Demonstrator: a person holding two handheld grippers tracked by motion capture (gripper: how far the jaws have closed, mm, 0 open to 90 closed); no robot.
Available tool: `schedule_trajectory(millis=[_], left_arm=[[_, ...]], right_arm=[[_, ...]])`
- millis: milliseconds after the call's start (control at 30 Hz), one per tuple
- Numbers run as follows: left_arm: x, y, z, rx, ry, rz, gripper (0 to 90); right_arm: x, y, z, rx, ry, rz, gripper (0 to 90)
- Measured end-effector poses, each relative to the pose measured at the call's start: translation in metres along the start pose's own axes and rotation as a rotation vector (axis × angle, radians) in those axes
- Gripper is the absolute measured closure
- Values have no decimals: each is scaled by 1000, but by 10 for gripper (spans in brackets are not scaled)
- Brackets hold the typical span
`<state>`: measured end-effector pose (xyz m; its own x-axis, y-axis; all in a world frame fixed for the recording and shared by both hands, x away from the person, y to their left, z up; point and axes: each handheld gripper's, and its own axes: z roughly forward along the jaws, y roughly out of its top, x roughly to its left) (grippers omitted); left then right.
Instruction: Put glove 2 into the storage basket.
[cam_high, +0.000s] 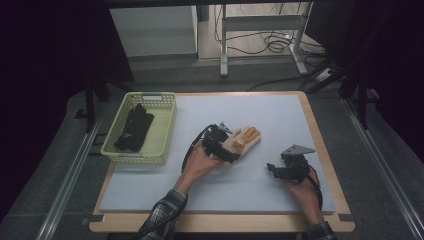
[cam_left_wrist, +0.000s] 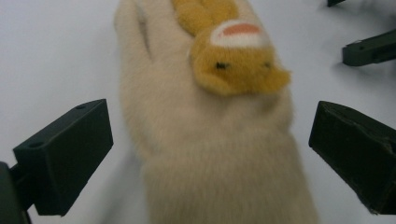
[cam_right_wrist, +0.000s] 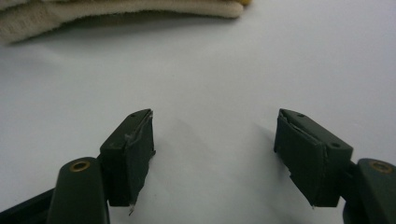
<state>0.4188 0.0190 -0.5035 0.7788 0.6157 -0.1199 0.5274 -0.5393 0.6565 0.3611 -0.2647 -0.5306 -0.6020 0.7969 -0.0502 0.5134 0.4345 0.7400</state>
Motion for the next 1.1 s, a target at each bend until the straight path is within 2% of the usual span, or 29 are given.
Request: schedule_trajectory(millis=[233,333,367,600,733,767,867,967,1100], left_arm=[[0,6,30,75,44,10,11],[-3,4,34,88,62,21,71],[-5,4,34,93,84,42,113],[-14,6,27,117,79,51,391],[-15,4,23,110,70,53,547],[-15,4,23,107,66,52,609],[-13,2,19,89,49,41,670],[-12,0,12,64,53,24,719],[-9,0,3,50,66,9,736]], right_arm=[[0,0,0,-1,1,1,278],[0,0,0,-1,2,1,277],[0,0,0,-1,1,1,277],[0,0,0,0,0,-1,277],[0,0,0,0,0,-1,276],[0,0,0,0,-1,-1,276],[1,0,0,0,-1,0,275],[0,0,0,0,-1,0,275],[1,0,0,0,-2,0,272]])
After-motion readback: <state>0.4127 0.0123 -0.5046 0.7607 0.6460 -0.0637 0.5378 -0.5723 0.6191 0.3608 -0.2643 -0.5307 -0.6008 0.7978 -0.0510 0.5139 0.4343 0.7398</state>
